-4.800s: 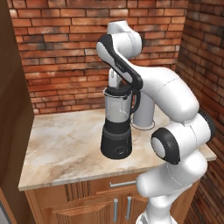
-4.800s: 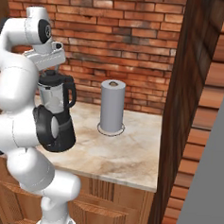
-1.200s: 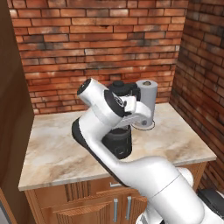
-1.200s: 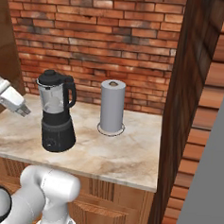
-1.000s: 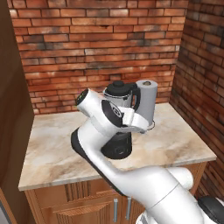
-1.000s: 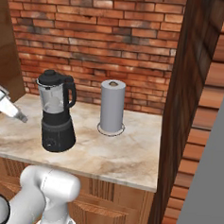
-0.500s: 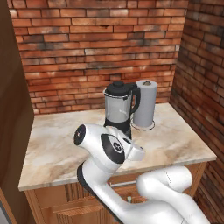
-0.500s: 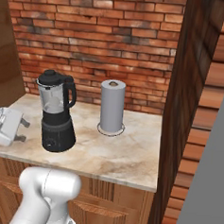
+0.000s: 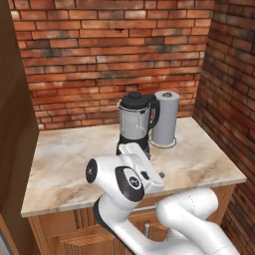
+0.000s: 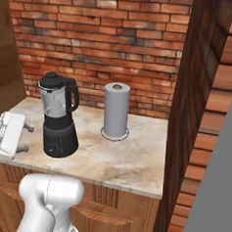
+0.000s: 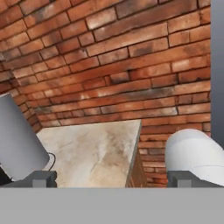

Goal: Open the blender lid, put the tangerine in the blender, close the lid, and start the blender.

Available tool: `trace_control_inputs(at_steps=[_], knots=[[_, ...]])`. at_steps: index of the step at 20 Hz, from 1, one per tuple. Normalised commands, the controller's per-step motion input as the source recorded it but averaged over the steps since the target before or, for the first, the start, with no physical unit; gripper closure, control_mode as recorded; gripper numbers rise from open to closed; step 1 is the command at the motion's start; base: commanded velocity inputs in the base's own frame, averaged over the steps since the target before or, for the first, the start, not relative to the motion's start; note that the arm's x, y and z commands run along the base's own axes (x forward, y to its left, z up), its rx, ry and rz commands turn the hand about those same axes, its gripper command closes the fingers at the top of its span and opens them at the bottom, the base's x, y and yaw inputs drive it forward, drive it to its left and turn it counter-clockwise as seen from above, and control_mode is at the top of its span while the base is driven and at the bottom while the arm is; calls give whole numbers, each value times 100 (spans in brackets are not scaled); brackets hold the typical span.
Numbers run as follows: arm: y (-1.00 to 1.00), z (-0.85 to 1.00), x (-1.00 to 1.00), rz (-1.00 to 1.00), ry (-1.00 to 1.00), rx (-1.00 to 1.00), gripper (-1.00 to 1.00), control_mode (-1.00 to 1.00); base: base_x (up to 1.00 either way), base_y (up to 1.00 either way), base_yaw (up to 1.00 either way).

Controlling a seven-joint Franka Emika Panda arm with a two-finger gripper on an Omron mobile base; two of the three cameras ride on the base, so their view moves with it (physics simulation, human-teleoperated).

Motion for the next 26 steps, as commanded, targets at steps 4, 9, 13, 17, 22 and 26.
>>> trace_control_inputs(at_steps=[4, 9, 13, 17, 22, 26], knots=[[0, -13, 10, -12, -1, 0, -100, -100, 0, 0, 0], [0, -5, 20, -8, 0, 0, -100, -100, 0, 0, 0], [1, 0, 20, -4, 0, 0, -100, -100, 0, 0, 0], [4, -16, 14, 0, 0, 0, -100, -100, 0, 0, 0], [5, -28, 11, 0, 1, 0, -100, -100, 0, 0, 0], [8, -26, 9, 0, 3, 0, -100, -100, 0, 0, 0]])
